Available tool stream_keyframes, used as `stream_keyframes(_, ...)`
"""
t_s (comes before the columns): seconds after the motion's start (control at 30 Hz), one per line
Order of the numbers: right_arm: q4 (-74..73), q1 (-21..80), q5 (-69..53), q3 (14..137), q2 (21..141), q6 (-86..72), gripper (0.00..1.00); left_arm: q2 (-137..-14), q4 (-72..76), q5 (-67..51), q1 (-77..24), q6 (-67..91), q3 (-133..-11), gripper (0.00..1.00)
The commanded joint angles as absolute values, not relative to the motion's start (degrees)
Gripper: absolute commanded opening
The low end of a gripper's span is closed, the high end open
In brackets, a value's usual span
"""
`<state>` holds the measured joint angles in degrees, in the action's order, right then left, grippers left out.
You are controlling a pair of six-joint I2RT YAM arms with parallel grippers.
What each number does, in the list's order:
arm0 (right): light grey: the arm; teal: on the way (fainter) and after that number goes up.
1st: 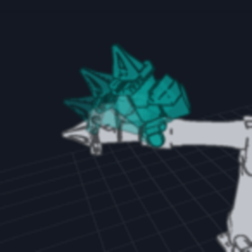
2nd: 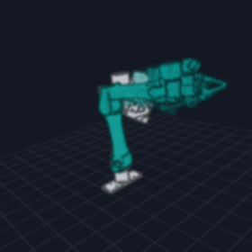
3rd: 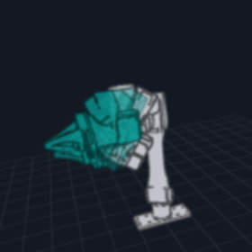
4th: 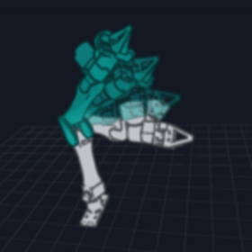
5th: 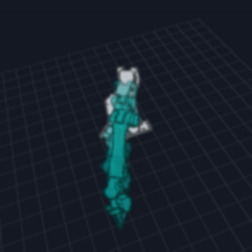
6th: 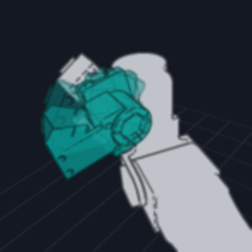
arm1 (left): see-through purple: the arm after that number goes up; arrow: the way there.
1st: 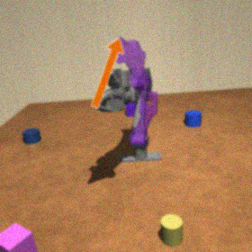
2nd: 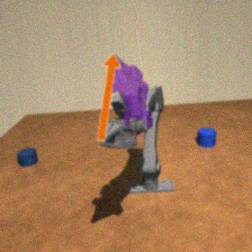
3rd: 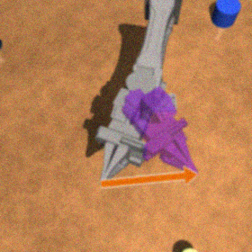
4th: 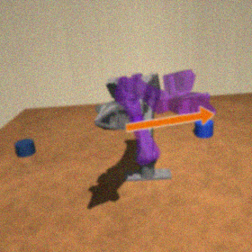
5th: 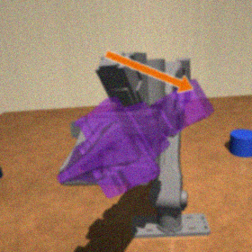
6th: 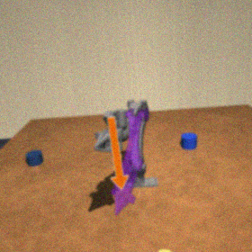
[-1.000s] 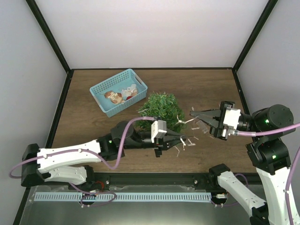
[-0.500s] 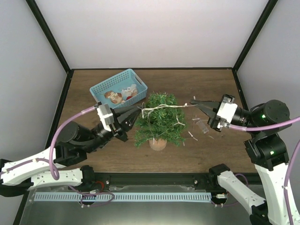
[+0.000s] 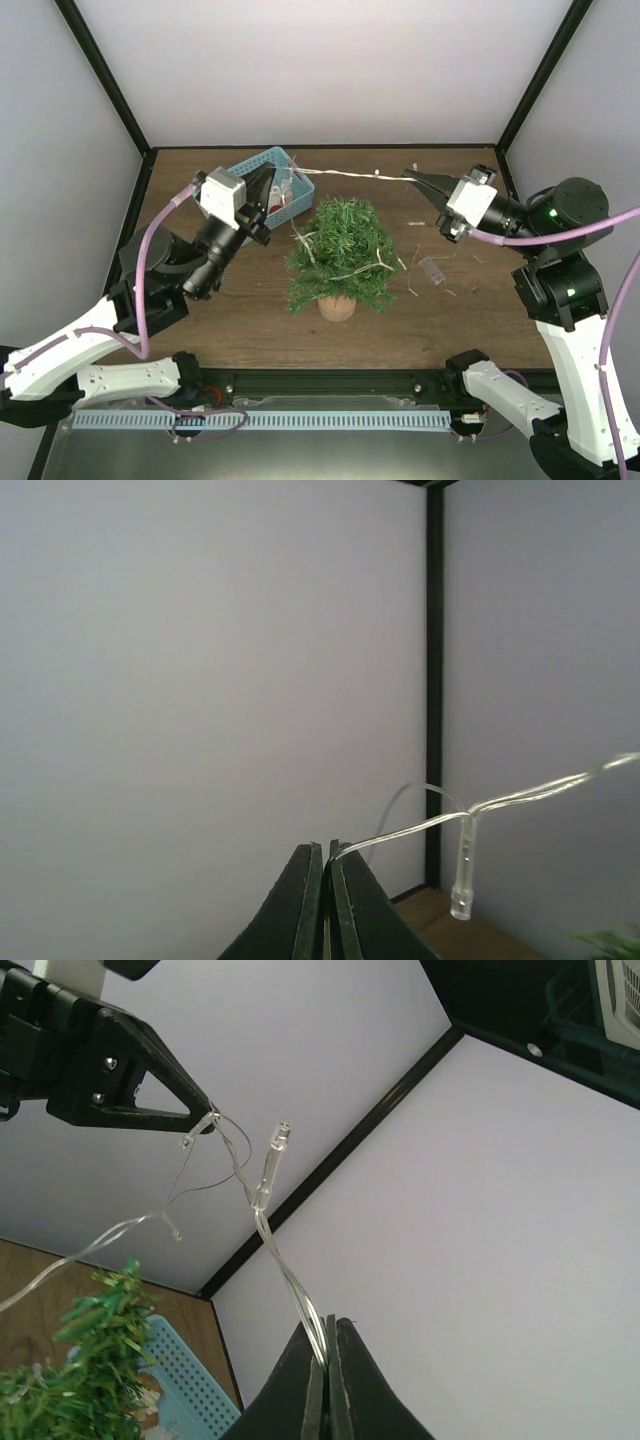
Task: Decorate the small christmas tree
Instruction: Wrap the decoration item around the Christmas tree.
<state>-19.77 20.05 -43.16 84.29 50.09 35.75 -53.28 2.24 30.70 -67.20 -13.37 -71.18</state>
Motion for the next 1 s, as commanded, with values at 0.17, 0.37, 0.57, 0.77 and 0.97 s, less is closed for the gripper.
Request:
stream_keyframes(0.17,-19.3,20.4,-37.1,86.9,52.7,41.2,0.01,-56.3,-5.2,25.9,-51.2,-3.0,-75.8,0.04)
stream_keyframes(0.37,-18.2,20.3,-35.7,88.4,56.1,41.5,0.01,-59.5,-9.0,25.9,-44.8,1.9,-79.5,0.04)
stream_keyframes(0.57,-20.6,20.3,-33.6,90.9,59.0,41.4,0.01,-61.9,-13.9,22.9,-36.5,7.3,-80.9,0.04)
stream_keyframes(0.77,-23.5,20.3,-27.4,89.3,60.0,39.3,0.01,-65.7,-13.3,14.3,-30.7,9.9,-80.6,0.04)
stream_keyframes(0.97,-26.5,20.3,-26.4,87.6,60.4,36.6,0.01,-69.4,-14.8,11.2,-27.9,11.6,-80.7,0.04)
